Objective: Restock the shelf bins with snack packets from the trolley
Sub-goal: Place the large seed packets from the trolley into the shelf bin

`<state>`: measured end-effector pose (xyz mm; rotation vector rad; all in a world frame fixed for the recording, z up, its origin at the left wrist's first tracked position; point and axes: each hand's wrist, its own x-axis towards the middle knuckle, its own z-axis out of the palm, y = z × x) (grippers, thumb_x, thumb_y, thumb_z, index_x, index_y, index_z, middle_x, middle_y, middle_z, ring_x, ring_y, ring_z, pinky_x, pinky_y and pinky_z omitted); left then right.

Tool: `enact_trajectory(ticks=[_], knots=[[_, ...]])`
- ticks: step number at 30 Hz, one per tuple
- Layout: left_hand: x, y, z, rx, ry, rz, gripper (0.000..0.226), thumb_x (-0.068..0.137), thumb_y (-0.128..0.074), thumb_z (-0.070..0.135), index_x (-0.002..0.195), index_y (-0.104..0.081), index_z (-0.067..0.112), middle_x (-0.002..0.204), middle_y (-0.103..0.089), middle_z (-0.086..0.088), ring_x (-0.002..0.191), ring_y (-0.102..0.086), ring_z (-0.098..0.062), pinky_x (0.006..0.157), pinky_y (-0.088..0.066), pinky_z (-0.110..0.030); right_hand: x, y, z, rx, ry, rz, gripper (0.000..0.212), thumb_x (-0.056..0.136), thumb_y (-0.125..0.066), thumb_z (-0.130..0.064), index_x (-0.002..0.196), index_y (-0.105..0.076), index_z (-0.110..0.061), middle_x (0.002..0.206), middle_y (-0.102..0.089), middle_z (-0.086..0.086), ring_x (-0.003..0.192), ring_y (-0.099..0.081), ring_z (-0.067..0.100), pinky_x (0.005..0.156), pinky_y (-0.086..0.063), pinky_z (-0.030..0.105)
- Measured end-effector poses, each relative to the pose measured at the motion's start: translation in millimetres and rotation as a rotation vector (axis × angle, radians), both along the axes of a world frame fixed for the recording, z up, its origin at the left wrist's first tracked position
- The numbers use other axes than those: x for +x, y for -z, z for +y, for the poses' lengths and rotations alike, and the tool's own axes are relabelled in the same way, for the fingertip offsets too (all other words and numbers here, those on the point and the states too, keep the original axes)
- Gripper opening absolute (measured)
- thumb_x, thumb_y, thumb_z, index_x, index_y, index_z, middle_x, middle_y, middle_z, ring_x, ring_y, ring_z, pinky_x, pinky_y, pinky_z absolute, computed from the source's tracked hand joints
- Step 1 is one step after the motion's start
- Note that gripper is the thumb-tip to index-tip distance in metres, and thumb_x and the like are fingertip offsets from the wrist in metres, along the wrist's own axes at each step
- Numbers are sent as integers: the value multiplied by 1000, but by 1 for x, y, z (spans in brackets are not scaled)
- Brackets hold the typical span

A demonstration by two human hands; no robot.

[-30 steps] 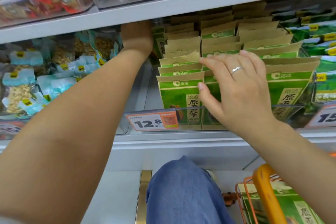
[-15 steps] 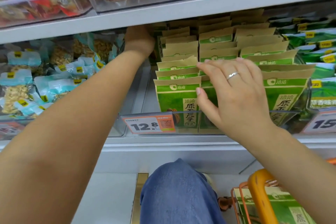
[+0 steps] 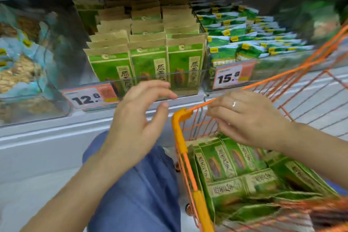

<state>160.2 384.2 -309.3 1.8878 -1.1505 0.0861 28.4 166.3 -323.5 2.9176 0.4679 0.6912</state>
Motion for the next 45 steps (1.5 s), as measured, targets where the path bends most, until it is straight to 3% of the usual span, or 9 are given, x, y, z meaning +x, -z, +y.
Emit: enact_trajectory(ticks=[3,5,8,16,22,27,33,40,45], knots=[[-25,17,-35,155,173,-57,27,89,-45,18,101,-69,19,121,-60,2,115,-52,-14,101,-34,-21,-25,8,-9,-130,156,293,25,91,-42,-27,85,-63,-13,70,-62,4,62,-63,28,50,-47,35],[-33,26,-51,262,198,-102,28,88,-45,19,103,-69,20,126,-58,0,117,-51,-20,100,-35,-28,-30,12,-13,-161,320,629,28,95,-40,-37,104,-59,-18,90,-66,4,84,-66,28,64,-48,34],[-37,30,-62,340,110,-76,30,86,-46,19,105,-68,26,132,-55,6,117,-52,-21,94,-39,-36,-30,22,-12,139,470,977,44,95,-42,-56,117,-61,-24,106,-69,-2,98,-63,20,81,-51,33],[-42,32,-60,338,56,-52,26,84,-48,23,96,-70,30,135,-54,12,117,-51,-15,91,-32,-28,-1,58,64,673,437,1495,68,85,-45,-71,82,-59,-5,80,-68,8,65,-64,18,70,-56,33],[-36,31,-62,304,44,-9,23,84,-48,27,92,-70,31,134,-54,15,116,-53,-14,93,-39,-33,-2,58,50,825,635,1317,33,92,-54,-36,70,-52,-11,63,-59,6,58,-64,19,60,-53,28],[-35,31,-61,322,96,0,22,84,-50,32,94,-70,32,133,-54,17,120,-52,-12,97,-38,-32,-7,36,18,1223,631,1302,23,91,-60,-26,104,-65,-8,102,-71,11,65,-68,14,62,-56,22],[-19,-1,-63,-62,152,666,15,95,-56,18,105,-66,21,108,-69,8,101,-60,7,83,-42,-7,-38,-36,-36,1603,333,1238,16,80,-72,-27,90,-75,-15,91,-74,9,73,-71,16,64,-56,22],[-17,-21,-45,-442,333,1332,59,78,-60,51,114,-68,5,119,-66,-16,109,-64,-27,91,-53,-39,-5,-60,-18,2172,172,585,36,67,-71,-22,100,-68,-8,97,-73,12,77,-72,22,66,-59,27],[-18,-23,-21,-540,148,1094,35,86,-65,25,120,-64,17,123,-66,-3,117,-61,-20,97,-51,-38,42,-55,36,2292,44,464,30,75,-59,-16,103,-64,-6,100,-73,11,86,-72,18,75,-58,26]])
